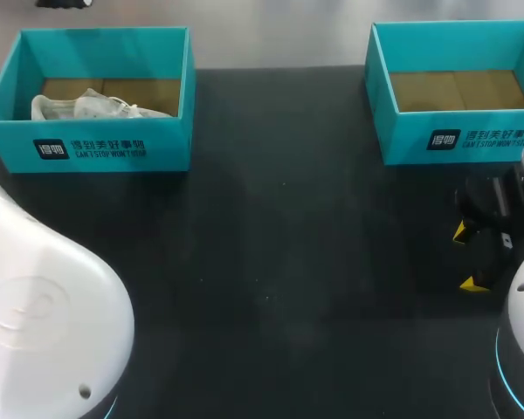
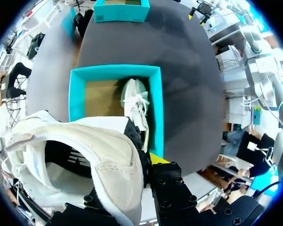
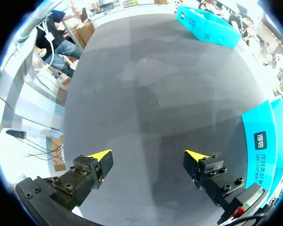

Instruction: Take the shoe out of the shoebox, open the shoe tongue, remove and reinsert the insole, then place the shoe into the shoebox

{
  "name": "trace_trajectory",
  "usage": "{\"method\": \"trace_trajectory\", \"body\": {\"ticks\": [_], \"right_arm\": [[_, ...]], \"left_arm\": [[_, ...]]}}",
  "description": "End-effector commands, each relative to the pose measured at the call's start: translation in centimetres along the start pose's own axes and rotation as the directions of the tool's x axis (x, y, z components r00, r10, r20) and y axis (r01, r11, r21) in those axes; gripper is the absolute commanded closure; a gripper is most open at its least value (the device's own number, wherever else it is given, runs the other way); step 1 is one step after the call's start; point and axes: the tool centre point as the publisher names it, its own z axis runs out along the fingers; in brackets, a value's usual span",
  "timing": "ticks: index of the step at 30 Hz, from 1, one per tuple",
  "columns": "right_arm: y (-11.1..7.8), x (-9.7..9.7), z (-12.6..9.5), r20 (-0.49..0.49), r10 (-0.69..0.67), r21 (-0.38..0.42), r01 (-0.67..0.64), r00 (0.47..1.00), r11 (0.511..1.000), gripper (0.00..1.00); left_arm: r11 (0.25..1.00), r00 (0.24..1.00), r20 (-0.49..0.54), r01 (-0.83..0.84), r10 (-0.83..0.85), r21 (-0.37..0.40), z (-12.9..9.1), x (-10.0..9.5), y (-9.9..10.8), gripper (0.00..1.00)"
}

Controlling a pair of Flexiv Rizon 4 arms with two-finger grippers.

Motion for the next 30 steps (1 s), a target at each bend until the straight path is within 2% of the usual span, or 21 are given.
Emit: {"method": "trace_trajectory", "body": {"ticks": [1,9,12,27,30], "right_arm": [[0.0,0.1,0.1,0.003,0.0,0.001,0.0,1.0,1.0,0.0],[0.0,0.1,0.1,0.003,0.0,0.001,0.0,1.0,1.0,0.0],[0.0,0.1,0.1,0.003,0.0,0.001,0.0,1.0,1.0,0.0],[0.0,0.1,0.1,0.003,0.0,0.001,0.0,1.0,1.0,0.0],[0.0,0.1,0.1,0.003,0.0,0.001,0.0,1.0,1.0,0.0]], "left_arm": [[0.998,0.999,-0.009,-0.053,0.053,0.018,-0.4,0.0,1.6,1.0],[0.984,0.984,0.015,-0.177,0.178,-0.034,0.3,-0.1,4.2,1.0],[0.936,0.94,0.035,-0.334,0.34,-0.109,0.4,0.5,5.6,1.0],[0.936,0.94,0.035,-0.334,0.34,-0.109,0.4,0.5,5.6,1.0],[0.872,0.877,0.03,-0.474,0.48,-0.125,0.8,-0.4,6.7,1.0]]}}
